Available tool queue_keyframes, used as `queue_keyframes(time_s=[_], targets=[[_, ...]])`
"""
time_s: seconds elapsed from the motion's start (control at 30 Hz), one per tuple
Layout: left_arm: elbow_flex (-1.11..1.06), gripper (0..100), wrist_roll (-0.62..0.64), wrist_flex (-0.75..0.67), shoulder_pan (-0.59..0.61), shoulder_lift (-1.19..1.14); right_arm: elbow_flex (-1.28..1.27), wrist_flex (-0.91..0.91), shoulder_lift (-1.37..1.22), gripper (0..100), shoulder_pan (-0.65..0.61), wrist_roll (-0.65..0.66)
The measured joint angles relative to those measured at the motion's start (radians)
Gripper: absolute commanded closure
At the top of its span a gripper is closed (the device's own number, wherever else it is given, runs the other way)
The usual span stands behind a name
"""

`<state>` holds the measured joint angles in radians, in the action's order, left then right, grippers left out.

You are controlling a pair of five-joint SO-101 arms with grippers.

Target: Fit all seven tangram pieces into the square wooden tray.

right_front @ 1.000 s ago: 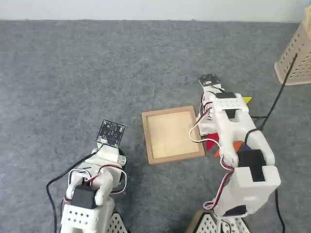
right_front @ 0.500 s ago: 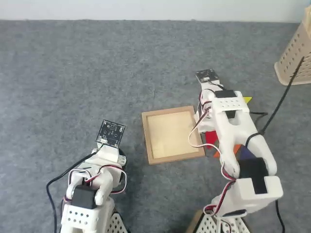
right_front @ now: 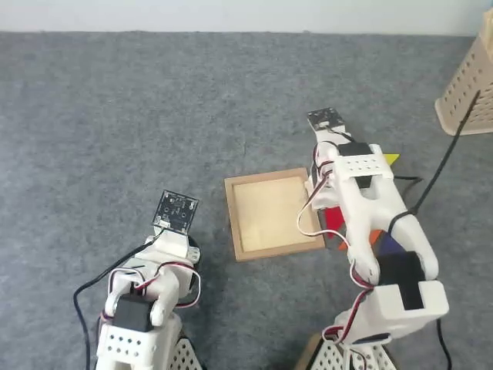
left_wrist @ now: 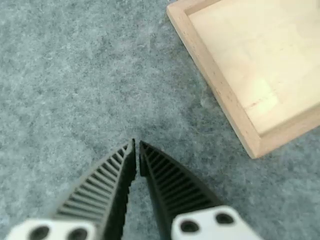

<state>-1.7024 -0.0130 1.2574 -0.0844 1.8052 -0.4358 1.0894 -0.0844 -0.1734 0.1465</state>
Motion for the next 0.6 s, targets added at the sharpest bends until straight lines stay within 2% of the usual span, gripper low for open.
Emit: queue_keyframes(time_s=[0.13,0.33,0.6], targets=[[0.000,99,0.000,0.000,0.000,0.000,0.021,0.000,-0.008,73.5,0.049,0.000],[0.000,99,0.000,0.000,0.000,0.000,0.066,0.000,-0.114,73.3,0.055,0.012],[0.000,99,0.000,0.000,0.000,0.000,0.087,0.000,-0.141,73.4,0.005,0.012]])
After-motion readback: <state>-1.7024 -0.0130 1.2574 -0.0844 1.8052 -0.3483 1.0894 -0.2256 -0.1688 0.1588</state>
